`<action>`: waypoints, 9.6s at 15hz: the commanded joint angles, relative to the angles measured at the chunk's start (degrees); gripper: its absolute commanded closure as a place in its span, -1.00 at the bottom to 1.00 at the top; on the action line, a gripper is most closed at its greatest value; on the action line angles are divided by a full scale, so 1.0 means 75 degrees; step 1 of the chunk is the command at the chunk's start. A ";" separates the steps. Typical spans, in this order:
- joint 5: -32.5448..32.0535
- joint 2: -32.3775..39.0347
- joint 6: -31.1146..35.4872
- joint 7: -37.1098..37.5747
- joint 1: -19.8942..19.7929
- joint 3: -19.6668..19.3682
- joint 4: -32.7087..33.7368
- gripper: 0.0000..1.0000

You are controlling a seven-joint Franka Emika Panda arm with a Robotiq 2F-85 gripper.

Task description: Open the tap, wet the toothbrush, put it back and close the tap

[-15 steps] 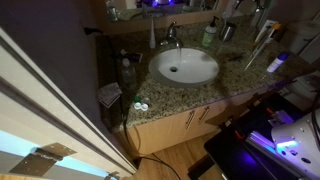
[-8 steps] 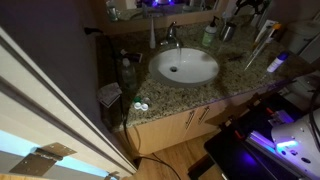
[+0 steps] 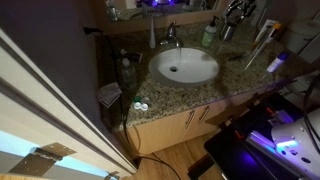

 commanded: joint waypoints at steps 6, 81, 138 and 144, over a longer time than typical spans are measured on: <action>-0.0057 -0.0063 0.0190 0.0102 -0.0115 0.0110 0.0190 -1.00; -0.1891 0.0415 0.2112 -0.2095 0.0896 -0.0010 -0.0987 0.97; -0.2928 0.0613 0.4764 -0.0520 0.0928 0.0089 -0.1424 -1.00; -0.3290 -0.1210 0.4870 -0.1316 0.0824 -0.0177 -0.2085 -1.00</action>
